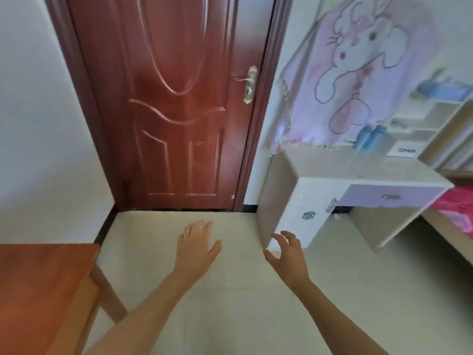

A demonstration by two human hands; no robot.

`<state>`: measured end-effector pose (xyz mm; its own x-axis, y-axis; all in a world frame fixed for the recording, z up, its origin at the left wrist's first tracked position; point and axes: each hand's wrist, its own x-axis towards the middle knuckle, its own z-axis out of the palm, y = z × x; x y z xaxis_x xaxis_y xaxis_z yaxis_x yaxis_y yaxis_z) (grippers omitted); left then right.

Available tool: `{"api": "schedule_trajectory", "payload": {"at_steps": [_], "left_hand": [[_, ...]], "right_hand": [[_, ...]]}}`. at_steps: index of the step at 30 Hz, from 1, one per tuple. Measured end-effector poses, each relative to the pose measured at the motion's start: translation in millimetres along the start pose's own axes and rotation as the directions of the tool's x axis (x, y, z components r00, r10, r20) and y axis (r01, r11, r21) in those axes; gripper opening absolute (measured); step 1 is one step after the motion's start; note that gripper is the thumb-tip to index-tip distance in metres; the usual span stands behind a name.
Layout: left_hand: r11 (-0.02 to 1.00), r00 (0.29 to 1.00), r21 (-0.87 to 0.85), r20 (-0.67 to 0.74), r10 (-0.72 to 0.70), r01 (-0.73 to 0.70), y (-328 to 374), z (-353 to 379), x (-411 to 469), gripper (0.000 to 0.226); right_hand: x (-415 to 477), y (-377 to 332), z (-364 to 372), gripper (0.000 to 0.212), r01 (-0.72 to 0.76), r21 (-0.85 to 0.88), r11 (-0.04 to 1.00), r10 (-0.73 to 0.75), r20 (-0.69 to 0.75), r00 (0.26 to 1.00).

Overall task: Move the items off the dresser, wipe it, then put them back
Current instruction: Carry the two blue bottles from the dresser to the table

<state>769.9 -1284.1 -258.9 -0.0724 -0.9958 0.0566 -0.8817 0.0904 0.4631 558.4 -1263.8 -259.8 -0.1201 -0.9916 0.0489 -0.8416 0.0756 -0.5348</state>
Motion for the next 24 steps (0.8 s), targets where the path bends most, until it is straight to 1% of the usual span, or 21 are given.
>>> {"api": "schedule_trajectory", "payload": {"at_steps": [2, 4, 5, 8, 9, 11, 13, 15, 16, 17, 19, 20, 24], "left_hand": [[0.997, 0.997, -0.016, 0.028, 0.073, -0.073, 55.9, 24.7, 4.3, 0.101], [0.988, 0.988, -0.064, 0.054, 0.143, -0.140, 116.1, 54.0, 3.9, 0.099], [0.981, 0.980, -0.087, 0.081, 0.181, -0.174, 146.0, 69.7, 1.9, 0.095], [0.957, 0.955, -0.158, 0.132, 0.266, -0.244, 226.8, 112.7, -7.6, 0.061], [0.948, 0.949, -0.190, 0.139, 0.283, -0.255, 249.2, 124.5, -11.2, 0.058], [0.931, 0.932, -0.234, 0.165, 0.321, -0.279, 287.2, 143.9, -19.7, 0.071], [0.915, 0.912, -0.250, 0.183, 0.366, -0.317, 314.6, 162.0, -20.8, 0.086], [0.910, 0.908, -0.254, 0.181, 0.378, -0.328, 335.6, 177.3, -12.4, 0.088], [0.910, 0.908, -0.258, 0.187, 0.376, -0.324, 345.2, 182.9, -6.2, 0.084], [0.911, 0.907, -0.260, 0.196, 0.374, -0.320, 354.1, 187.9, 0.9, 0.075], [0.910, 0.907, -0.276, 0.201, 0.369, -0.309, 370.2, 198.2, 18.0, 0.050], [0.908, 0.911, -0.283, 0.187, 0.367, -0.308, 377.9, 203.8, 27.9, 0.045], [0.897, 0.922, -0.303, 0.119, 0.369, -0.320, 413.0, 221.5, 79.7, 0.041]], "right_hand": [[-15.3, 47.1, -31.9, 0.047, -0.068, -0.006, 0.998, 0.068, -0.045, 0.997], [-31.1, 98.0, -66.4, 0.048, -0.137, -0.019, 0.990, 0.135, -0.084, 0.987], [-39.1, 123.4, -84.5, 0.048, -0.170, -0.026, 0.985, 0.166, -0.103, 0.981], [-61.2, 191.5, -137.2, 0.050, -0.274, -0.048, 0.960, 0.264, -0.151, 0.953], [-68.3, 210.7, -152.8, 0.051, -0.310, -0.056, 0.949, 0.297, -0.164, 0.941], [-80.8, 246.2, -179.1, 0.051, -0.357, -0.061, 0.932, 0.338, -0.205, 0.918], [-88.5, 275.0, -198.8, 0.052, -0.382, -0.064, 0.922, 0.357, -0.242, 0.902], [-91.8, 298.6, -212.7, 0.053, -0.409, -0.059, 0.911, 0.380, -0.268, 0.885], [-91.2, 309.0, -218.3, 0.053, -0.420, -0.052, 0.906, 0.391, -0.278, 0.878], [-88.9, 318.6, -223.3, 0.053, -0.427, -0.048, 0.903, 0.397, -0.287, 0.872], [-78.9, 335.1, -232.1, 0.054, -0.434, -0.048, 0.900, 0.403, -0.289, 0.868], [-70.8, 342.3, -236.4, 0.054, -0.432, -0.053, 0.900, 0.400, -0.287, 0.870], [-19.0, 367.7, -263.7, 0.055, -0.398, -0.061, 0.915, 0.363, -0.300, 0.882]]}}
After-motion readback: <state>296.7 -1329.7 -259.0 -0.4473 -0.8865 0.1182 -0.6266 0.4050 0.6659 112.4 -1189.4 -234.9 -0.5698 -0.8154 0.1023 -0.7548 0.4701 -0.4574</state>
